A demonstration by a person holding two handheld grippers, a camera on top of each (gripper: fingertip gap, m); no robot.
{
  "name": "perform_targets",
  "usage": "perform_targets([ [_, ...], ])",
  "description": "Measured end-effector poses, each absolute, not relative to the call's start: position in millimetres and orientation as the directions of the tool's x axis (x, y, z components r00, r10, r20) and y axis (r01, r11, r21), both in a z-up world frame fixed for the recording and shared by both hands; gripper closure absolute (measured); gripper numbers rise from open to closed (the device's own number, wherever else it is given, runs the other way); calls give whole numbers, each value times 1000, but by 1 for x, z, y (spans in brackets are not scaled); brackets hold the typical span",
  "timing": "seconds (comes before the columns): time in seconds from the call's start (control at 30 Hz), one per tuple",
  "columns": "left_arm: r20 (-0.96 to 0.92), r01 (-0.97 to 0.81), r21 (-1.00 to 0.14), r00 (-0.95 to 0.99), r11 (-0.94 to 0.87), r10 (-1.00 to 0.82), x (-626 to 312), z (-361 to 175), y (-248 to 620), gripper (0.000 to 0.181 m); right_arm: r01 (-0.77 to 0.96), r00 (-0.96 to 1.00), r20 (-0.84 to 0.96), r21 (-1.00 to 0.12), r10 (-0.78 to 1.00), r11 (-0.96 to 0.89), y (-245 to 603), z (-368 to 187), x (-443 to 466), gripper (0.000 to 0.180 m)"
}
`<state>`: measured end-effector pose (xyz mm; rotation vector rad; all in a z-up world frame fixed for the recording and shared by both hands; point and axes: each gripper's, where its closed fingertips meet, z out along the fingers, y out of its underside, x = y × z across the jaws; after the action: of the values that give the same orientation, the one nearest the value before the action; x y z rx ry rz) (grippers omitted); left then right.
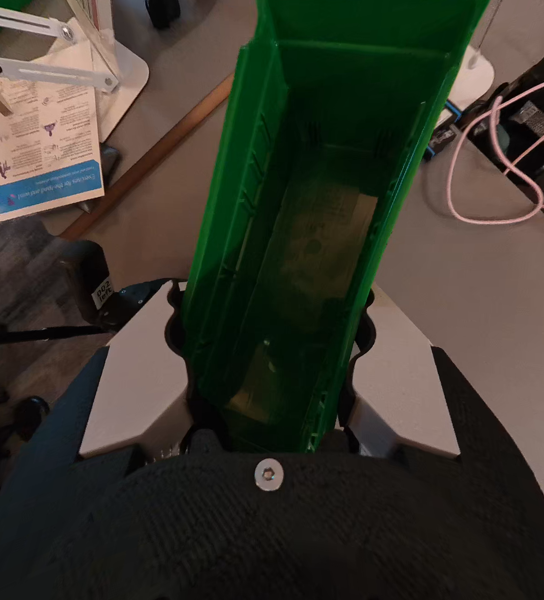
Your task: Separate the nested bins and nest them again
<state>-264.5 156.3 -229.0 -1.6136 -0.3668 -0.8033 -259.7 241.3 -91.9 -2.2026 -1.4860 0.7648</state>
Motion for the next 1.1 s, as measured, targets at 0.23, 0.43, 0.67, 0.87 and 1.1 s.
perform_targets([
  [0.23, 681, 647, -732, 703, -213, -205, -265, -228, 156, 133, 743, 279, -188, -579, 942, -336, 243, -112, -269, 70],
  [0.43, 682, 647, -731, 703, -216, -201, -265, -229, 157, 133, 751, 262, -191, -576, 946, -324, 243, -132, -272, 69],
  [0.67, 677, 639, -735, 711, -227, -192, -264, -231, 158, 133, 741, 256, -177, -595, 950, -311, 244, -138, -271, 65],
  [0.87, 676, 638, -736, 711, -226, -193, -264, -231, 158, 133, 723, 271, -146, -622, 952, -301, 245, -148, -269, 49],
  [1.1, 677, 641, -735, 711, -222, -190, -265, -231, 158, 131, 606, 255, -94, -760, 962, -234, 252, -118, -272, 29],
])
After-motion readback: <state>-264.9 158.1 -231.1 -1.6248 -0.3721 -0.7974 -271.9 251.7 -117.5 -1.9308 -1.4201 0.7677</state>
